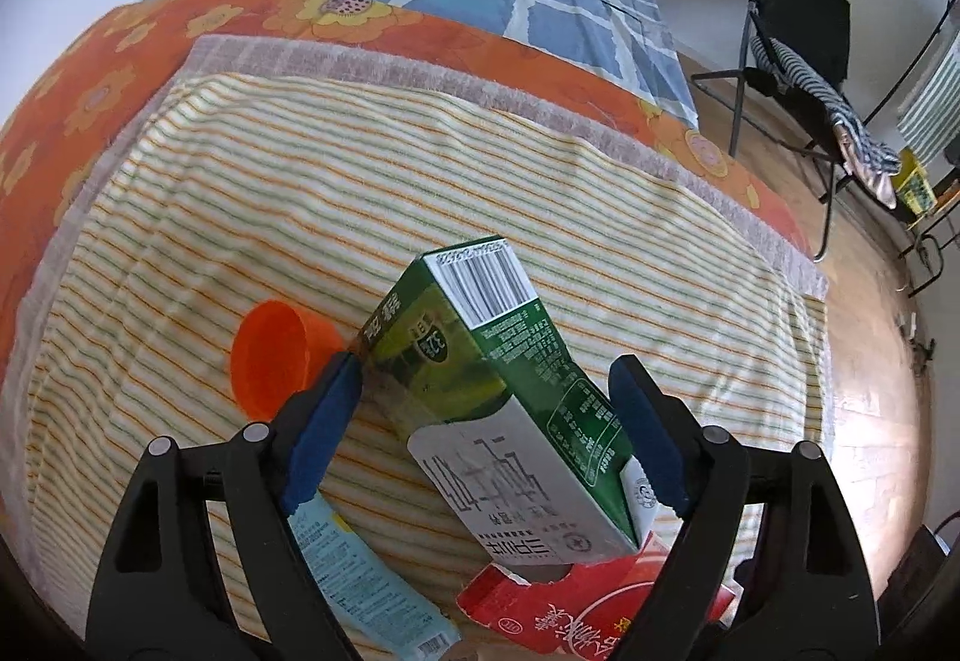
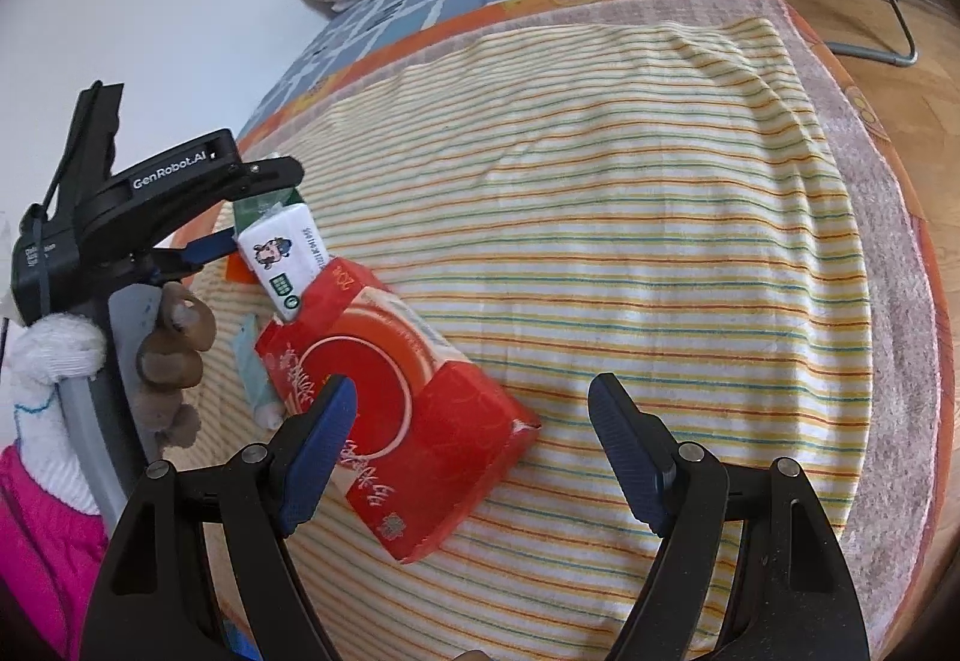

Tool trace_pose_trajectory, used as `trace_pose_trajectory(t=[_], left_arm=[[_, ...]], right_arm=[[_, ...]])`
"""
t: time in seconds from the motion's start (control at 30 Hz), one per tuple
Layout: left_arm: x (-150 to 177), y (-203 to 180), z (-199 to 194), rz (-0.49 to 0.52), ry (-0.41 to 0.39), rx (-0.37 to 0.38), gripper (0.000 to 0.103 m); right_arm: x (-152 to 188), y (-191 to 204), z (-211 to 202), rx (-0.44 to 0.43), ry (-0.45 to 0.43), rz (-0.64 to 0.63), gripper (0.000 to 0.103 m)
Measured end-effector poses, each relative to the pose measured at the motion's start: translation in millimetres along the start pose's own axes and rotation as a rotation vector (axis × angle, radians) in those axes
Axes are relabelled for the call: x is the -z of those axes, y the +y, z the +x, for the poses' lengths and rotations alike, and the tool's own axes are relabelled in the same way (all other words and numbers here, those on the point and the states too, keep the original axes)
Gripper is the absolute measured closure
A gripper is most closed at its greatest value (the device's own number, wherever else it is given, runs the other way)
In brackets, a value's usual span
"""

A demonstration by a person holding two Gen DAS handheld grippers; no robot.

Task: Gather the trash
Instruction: 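Close the left tool on the green-and-white milk carton while the right tool approaches the red box, then lift the carton with the left tool while the right tool grasps the red medicine box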

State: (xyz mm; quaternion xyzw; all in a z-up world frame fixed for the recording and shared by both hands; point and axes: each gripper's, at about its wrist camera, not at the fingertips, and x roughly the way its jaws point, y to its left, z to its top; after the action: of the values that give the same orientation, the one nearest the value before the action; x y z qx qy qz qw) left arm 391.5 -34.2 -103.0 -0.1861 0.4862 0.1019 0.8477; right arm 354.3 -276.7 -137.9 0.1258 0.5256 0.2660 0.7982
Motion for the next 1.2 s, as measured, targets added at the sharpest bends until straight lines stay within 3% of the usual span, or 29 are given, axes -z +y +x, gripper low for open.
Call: trace_pose_trajectory(t=[0.37,0.7,0.87,1.07,1.17,1.2], left_arm=[[13.7,30.0,-28.6,0.069,0.008,0.054,0.016],[23.0,49.9,-39.4,0.034,0.038,0.106,0.016],[29.4,51.4,-35.6,0.047,0.048,0.080,0.017],[37.7,54.7,-32.1,0.045,0.062,0.104,0.035],[37.1,51.0,-34.6,0.058,0.062,0.117,0.054],[36.7,48.3,-35.9,0.070,0.059,0.115,0.055]], right_arm=[[2.7,13.9,-2.1,-0.024,0.025,-0.029,0.023],[15.1,26.9,-17.2,-0.065,0.020,-0.018,0.023],[23.8,30.6,-23.8,-0.112,0.017,-0.013,0.023],[32.6,45.5,-30.4,-0.140,0.001,-0.038,0.023],[35.9,56.0,-28.9,-0.091,0.003,-0.100,0.023],[36.2,58.0,-26.6,-0.069,0.009,-0.126,0.023]])
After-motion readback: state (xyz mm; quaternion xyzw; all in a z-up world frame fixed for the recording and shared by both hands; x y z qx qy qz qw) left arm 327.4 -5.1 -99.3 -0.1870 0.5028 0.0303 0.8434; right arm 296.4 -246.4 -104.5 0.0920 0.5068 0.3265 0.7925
